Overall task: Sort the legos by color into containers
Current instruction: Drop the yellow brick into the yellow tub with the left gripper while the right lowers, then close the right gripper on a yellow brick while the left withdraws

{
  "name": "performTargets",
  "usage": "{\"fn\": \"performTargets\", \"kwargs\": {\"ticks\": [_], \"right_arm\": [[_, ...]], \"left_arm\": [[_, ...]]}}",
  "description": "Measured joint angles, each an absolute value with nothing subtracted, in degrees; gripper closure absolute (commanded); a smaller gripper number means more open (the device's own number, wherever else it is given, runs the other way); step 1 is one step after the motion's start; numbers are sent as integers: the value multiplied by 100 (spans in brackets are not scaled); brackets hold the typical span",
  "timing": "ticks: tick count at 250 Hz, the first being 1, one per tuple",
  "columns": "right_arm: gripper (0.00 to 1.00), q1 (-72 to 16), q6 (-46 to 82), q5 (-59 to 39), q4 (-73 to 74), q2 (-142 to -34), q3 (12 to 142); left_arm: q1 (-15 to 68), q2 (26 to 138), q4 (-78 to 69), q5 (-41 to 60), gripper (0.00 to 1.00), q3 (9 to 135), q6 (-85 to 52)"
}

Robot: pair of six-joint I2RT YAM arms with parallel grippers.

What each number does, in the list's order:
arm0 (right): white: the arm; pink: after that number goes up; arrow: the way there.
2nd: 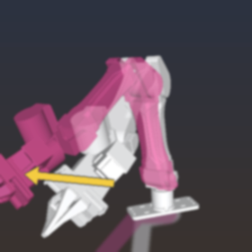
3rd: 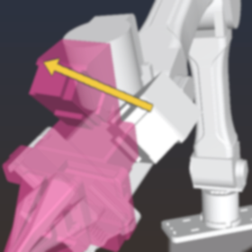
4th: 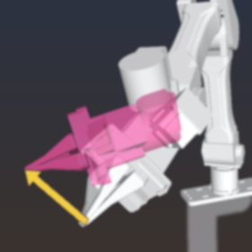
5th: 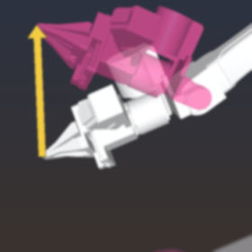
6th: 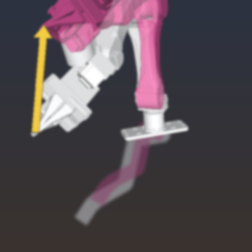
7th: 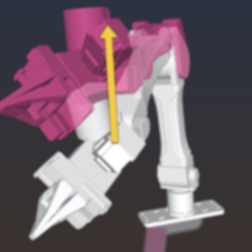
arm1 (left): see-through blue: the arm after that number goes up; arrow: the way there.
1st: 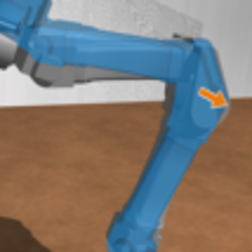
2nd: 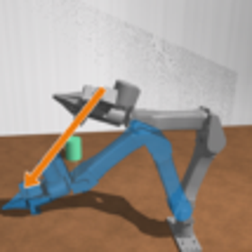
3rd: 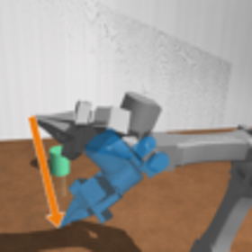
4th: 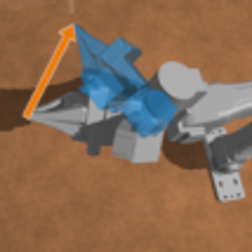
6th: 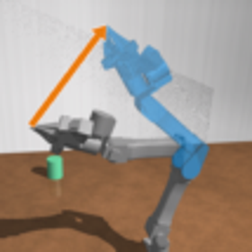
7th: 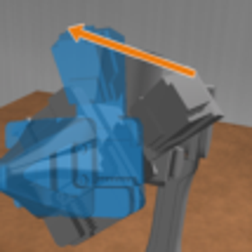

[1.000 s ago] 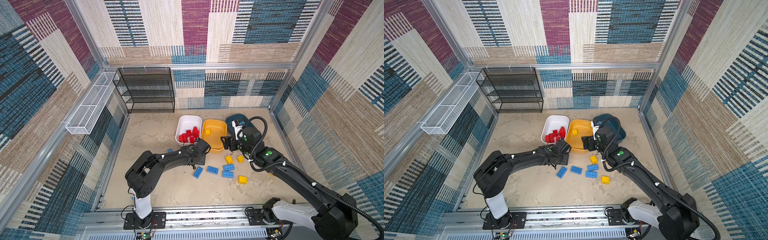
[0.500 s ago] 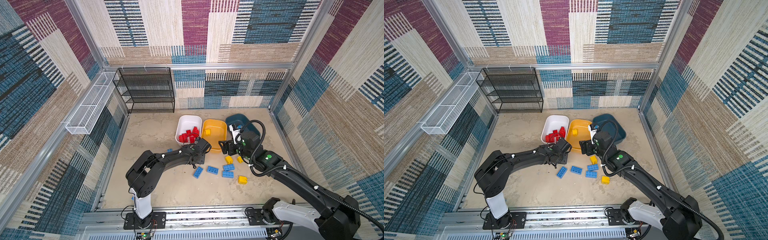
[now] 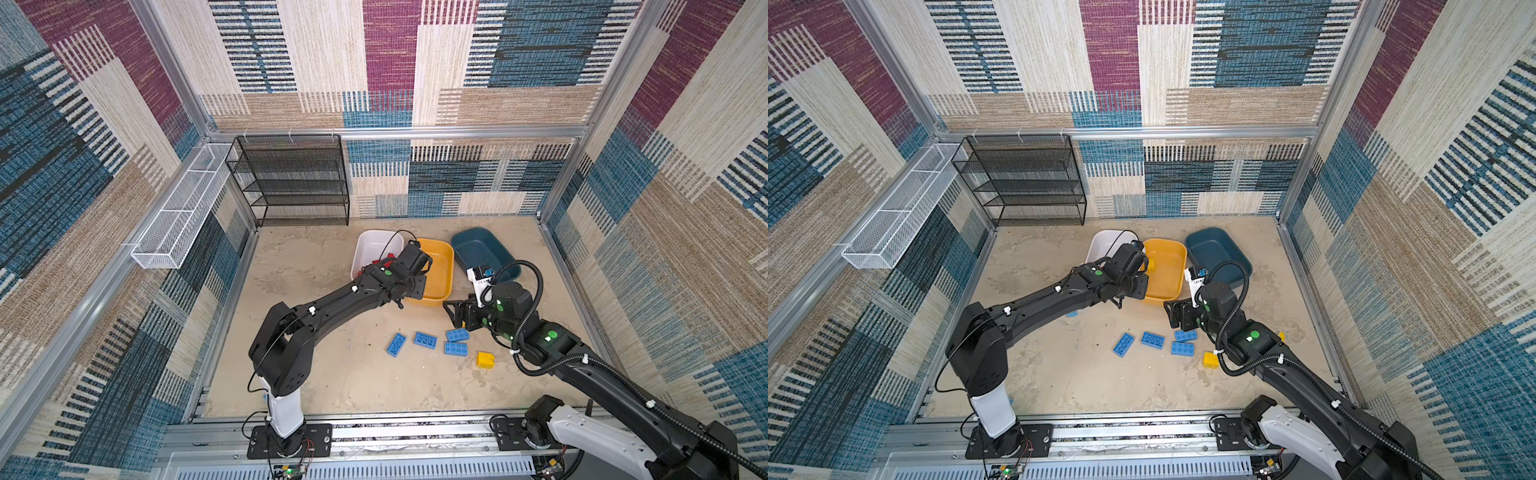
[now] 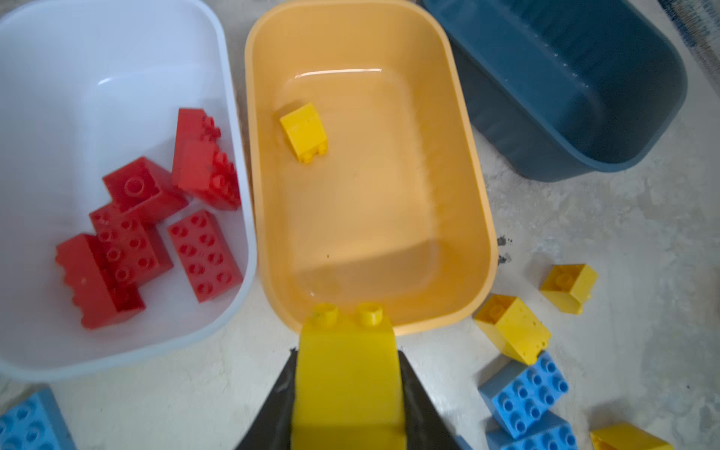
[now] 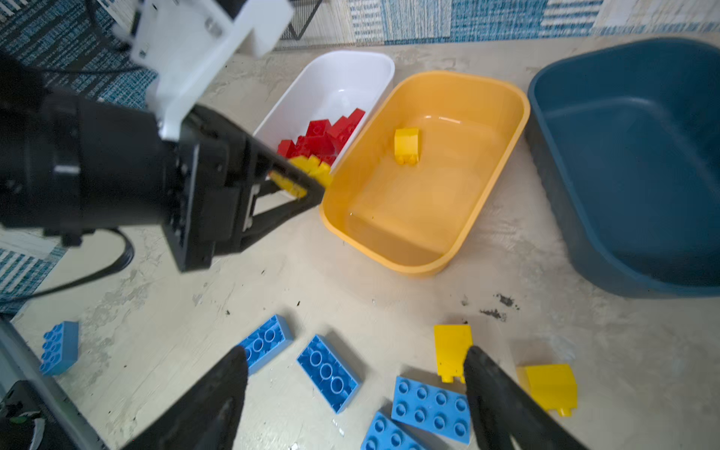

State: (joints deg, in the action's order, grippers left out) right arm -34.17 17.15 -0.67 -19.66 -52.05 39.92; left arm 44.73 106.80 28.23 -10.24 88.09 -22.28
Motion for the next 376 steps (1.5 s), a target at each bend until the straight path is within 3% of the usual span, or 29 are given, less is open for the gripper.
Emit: {"fn": "performTargets", "kwargs": {"ticks": [77,97,128,160,216,311,376], "right_arm": [[13,-3417,2132,-250,-2198,-4779,3535],[13,-3417,2215,-252,-2198,-4792,3514],[14,-3417,2300,-231,-2213,-4923,3489],[15,-3417,2311,-84,-2193,-5192,3485],[16,-3422,2329,217,-2008,-6064,3474],[23,-3400,2235,967,-1509,-7459,3527],[30,-3148,2102,1002,-1188,-8152,3739]], "left_arm": [[4239,12086,3175,-576,71,10412,-2088],[4200,12322,3267,-517,65,10650,-2086],[4150,12499,3450,-412,43,10951,-2060],[4143,12372,3520,-410,35,10969,-2043],[4143,11131,3367,-438,33,9998,-2045],[4191,8064,2532,-285,36,6847,-2399],[4191,6541,2475,-285,38,5369,-2582]]}}
